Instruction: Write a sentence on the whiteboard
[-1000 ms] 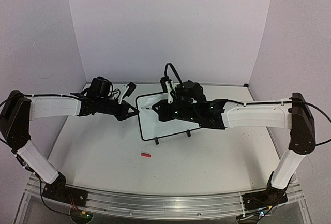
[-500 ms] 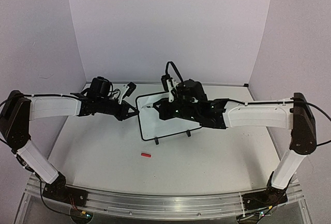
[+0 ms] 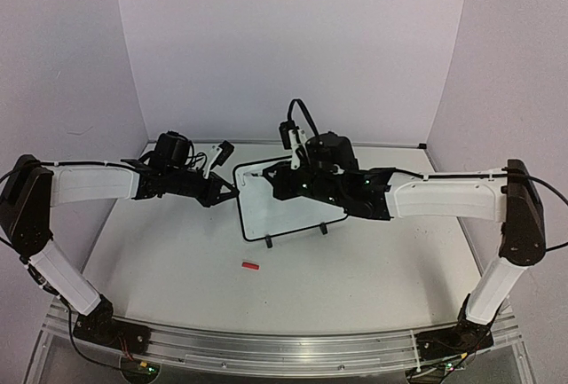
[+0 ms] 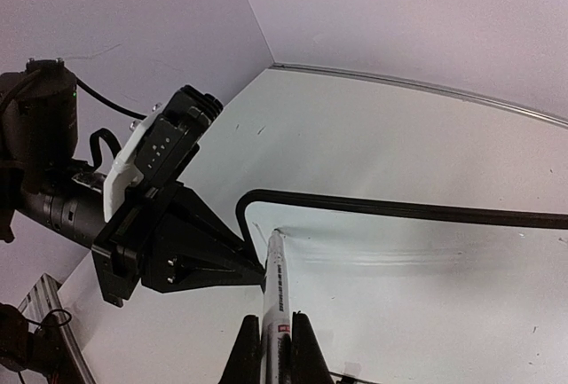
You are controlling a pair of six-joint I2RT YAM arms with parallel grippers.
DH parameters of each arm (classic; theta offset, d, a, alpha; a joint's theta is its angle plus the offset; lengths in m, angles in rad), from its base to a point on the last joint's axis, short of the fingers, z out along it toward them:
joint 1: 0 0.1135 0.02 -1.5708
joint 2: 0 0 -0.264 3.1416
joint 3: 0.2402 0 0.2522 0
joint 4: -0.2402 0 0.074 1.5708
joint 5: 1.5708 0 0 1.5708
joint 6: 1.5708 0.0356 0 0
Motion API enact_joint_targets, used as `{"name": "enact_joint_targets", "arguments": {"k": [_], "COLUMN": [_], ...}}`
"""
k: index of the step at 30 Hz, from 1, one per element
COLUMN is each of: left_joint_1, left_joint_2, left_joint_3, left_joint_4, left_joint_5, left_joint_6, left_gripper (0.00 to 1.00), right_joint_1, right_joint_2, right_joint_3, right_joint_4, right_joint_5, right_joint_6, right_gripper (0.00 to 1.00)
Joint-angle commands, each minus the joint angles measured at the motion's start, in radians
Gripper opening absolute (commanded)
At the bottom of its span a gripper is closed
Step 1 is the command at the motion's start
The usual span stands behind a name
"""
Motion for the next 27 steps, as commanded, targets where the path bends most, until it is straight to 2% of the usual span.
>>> {"name": "enact_joint_targets", "arguments": {"k": [1, 27], "left_joint_1": [-0.002, -0.003], "left_joint_2": [0.017, 0.004], "left_joint_3": [0.035, 0.032], "left_joint_4": [-0.030, -0.035], "left_joint_5": [-0.044, -0.050], "left_joint_6": [0.051, 0.056], "left_gripper": [0.00, 0.00], "right_joint_1": [-0.002, -0.002], "right_joint_2": [-0.033, -0.040], "right_joint_3": [0.020, -0.034], "right_joint_4": [0.030, -0.027], "right_joint_5": [0.036, 0.055], "right_joint_6": [-0.006, 0.023], "right_gripper": [0.00, 0.00]}}
